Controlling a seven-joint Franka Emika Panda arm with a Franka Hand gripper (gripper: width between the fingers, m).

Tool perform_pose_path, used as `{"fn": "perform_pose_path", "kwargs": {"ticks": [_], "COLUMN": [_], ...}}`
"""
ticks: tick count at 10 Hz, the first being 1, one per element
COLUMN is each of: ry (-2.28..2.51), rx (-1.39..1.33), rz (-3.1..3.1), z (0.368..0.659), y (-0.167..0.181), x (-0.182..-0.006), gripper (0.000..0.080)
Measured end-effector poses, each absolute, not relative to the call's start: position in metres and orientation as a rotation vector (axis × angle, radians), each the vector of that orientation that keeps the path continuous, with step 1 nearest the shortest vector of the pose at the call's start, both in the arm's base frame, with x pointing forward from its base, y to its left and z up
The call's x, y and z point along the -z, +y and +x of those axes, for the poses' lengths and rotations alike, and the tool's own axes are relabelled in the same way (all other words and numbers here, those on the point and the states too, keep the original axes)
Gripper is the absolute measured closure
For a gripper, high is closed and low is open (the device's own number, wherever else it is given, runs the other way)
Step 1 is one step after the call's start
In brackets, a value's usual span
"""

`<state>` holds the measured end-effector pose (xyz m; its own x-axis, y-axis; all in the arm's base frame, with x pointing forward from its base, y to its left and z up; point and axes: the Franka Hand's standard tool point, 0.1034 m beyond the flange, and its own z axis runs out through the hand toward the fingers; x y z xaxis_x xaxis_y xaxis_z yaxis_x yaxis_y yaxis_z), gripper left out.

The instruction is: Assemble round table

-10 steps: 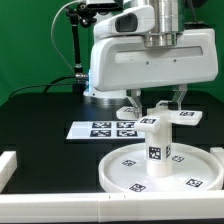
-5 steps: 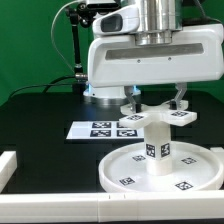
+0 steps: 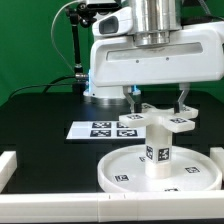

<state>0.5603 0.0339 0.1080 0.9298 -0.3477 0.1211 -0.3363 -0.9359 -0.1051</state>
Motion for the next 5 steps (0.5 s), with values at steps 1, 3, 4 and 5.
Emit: {"fn": "perform_pose_path", "kwargs": {"ticks": [1, 3, 4, 5], "ry": [0.522, 0.488, 0.483, 0.488], "rx": [0.208, 0.160, 0.162, 0.167], "rz": [-3.007, -3.016, -3.015, -3.011], "z": [0.560, 0.557, 0.559, 0.559], "y": [0.035, 0.034, 0.035, 0.035], "x": [-0.112, -0.137, -0.150, -0.147], "gripper": [0.0159, 0.0152, 0.0150, 0.0150]}}
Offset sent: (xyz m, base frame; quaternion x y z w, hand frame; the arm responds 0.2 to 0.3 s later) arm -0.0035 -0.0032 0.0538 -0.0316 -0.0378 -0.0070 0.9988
